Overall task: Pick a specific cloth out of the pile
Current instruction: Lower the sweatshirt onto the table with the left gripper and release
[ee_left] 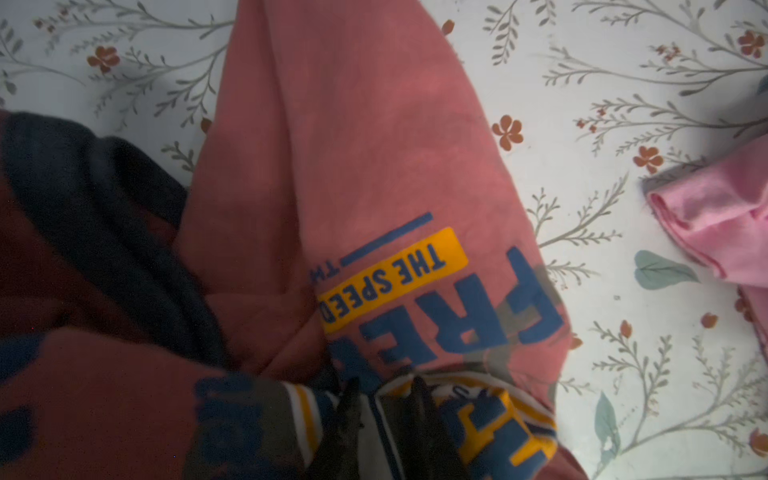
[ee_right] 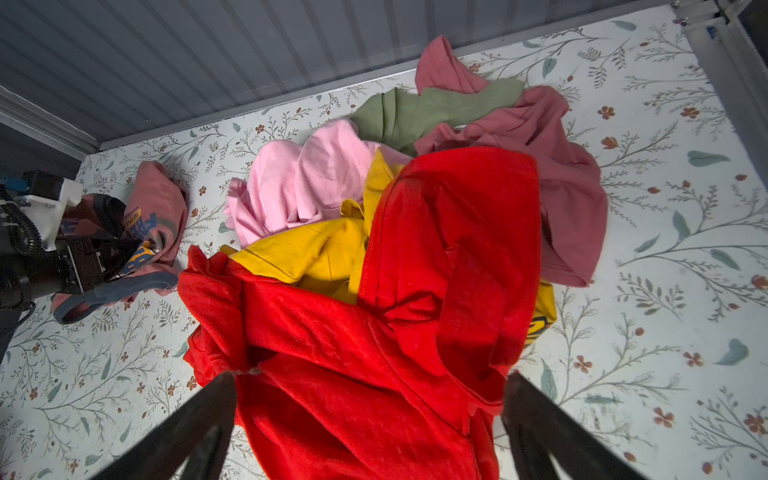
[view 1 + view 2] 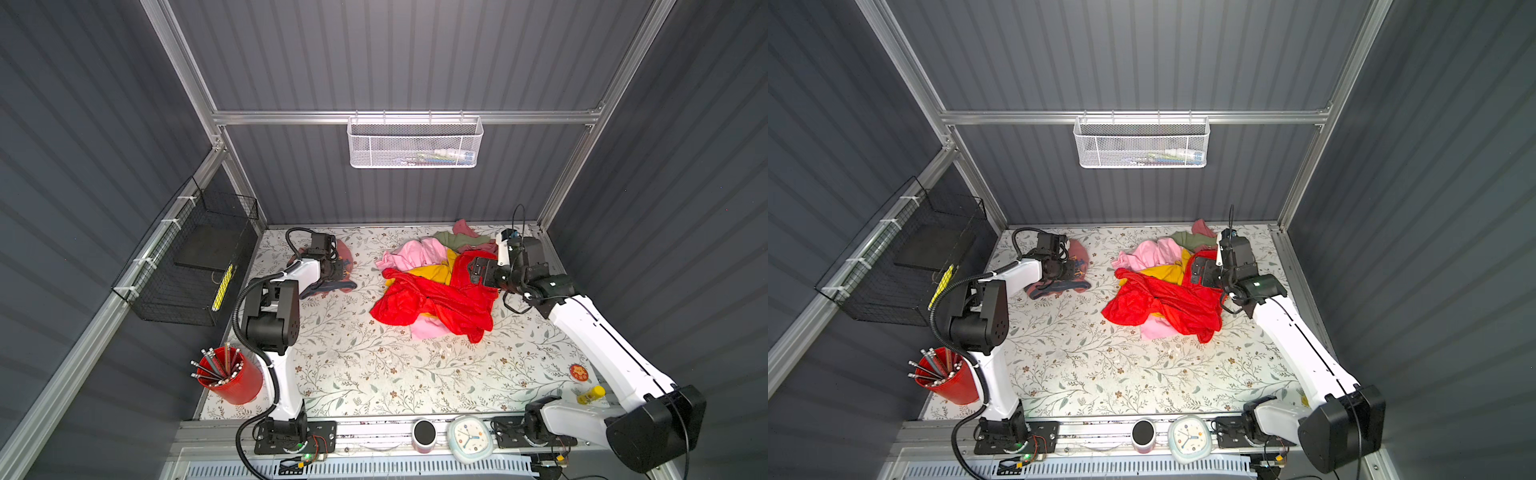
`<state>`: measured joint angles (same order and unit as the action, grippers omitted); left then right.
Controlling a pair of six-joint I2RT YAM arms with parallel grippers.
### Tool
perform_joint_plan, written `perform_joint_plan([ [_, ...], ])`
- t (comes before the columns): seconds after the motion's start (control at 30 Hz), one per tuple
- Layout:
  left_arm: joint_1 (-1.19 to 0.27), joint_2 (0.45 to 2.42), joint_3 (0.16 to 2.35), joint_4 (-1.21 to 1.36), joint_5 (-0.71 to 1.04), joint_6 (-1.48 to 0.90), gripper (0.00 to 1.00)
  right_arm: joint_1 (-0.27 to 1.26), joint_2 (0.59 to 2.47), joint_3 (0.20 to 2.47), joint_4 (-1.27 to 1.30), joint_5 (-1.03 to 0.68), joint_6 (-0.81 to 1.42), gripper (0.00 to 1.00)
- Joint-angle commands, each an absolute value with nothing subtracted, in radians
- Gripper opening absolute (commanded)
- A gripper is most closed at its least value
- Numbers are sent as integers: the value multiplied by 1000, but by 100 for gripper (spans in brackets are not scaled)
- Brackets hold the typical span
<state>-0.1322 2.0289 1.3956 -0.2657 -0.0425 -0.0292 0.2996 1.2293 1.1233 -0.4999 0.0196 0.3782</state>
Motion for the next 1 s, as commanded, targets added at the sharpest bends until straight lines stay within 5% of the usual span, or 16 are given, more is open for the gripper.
perform_joint_plan([
  [0.0,-127,2084,1402,-354,-72,-75,27,293,1224,1109,-524,36,358,99],
  [0.17,-124,2063,1442,-344,-99,-77,40,291,1203,1098,-529,45,353,99],
  [0.37,-124,1925,1376,-302,-140,-91,77,274,1159,1057,-510,52,329,99],
  [0.53,-124,1781,1312,-251,-113,-87,96,228,1092,980,-440,78,222,99],
  [0.97,-124,1401,945,-83,-152,-104,100,57,879,499,148,144,126,99],
])
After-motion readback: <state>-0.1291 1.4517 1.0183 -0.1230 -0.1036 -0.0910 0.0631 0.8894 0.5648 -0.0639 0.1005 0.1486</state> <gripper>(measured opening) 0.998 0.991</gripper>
